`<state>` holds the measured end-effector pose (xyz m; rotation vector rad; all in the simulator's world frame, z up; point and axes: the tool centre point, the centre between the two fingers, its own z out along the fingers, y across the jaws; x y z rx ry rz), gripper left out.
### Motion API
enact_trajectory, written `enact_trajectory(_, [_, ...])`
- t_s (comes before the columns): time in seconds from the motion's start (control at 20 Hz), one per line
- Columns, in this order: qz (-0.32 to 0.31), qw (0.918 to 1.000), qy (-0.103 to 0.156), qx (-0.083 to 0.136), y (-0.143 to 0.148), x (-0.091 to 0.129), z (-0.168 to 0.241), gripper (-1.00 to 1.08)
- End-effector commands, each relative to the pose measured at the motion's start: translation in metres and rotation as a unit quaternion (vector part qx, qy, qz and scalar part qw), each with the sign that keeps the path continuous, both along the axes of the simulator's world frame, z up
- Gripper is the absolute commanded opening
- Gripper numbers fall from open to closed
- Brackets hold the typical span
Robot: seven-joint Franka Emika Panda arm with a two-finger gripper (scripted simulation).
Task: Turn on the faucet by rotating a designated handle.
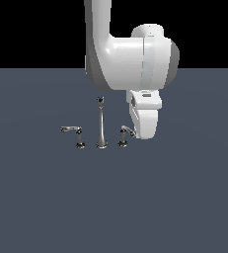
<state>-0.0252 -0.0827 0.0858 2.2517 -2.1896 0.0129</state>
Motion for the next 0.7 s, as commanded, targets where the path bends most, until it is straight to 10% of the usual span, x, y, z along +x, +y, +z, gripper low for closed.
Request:
enact_trajectory(0.0, [0.011,0.9999,0.002,0.003,0.023,-0.006,0.0,-1.0])
enact_trajectory(0.65, [0.006,1.0,0.002,0.002,0.064,-0.004,0.0,-1.0])
